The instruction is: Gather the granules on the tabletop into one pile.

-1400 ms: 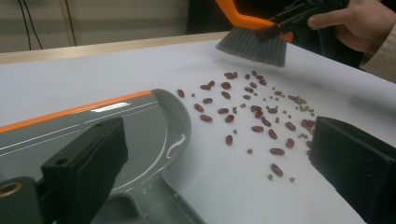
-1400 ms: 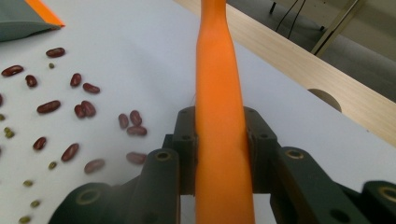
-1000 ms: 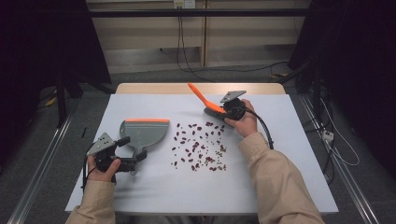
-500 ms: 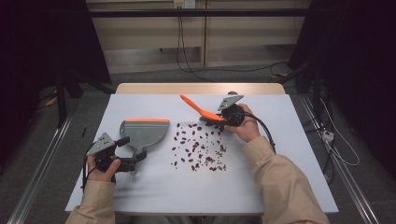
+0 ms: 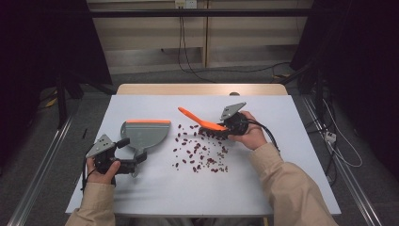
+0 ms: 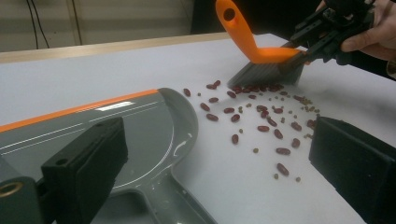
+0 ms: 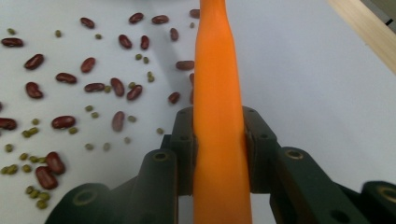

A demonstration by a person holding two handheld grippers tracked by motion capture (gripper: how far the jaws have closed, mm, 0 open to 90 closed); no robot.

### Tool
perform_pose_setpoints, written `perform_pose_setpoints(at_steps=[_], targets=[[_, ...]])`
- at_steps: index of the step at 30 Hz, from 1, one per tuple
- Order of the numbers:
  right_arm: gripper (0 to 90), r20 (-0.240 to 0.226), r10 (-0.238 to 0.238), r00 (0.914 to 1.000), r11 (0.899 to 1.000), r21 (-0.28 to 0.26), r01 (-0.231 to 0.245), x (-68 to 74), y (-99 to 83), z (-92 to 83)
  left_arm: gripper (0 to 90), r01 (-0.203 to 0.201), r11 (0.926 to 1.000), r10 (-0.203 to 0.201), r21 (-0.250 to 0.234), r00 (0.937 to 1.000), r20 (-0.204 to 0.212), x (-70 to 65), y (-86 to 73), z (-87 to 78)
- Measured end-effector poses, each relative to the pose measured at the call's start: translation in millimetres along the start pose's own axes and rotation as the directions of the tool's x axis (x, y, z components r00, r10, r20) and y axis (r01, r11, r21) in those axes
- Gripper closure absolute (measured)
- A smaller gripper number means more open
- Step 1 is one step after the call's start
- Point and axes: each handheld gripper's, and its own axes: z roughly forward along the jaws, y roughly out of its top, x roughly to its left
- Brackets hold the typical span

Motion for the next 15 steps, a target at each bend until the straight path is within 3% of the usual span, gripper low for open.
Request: perform_pose_setpoints(at_steps=[15], targets=[[70.6,-0.044,-0.035,0.9984,0.999,0.009,0.036,25.5,-4.3,-12.3,4.2,-0.001,1.0,0.001,-0.01,1.0,0.0,-0.1,0.7,-3.5]])
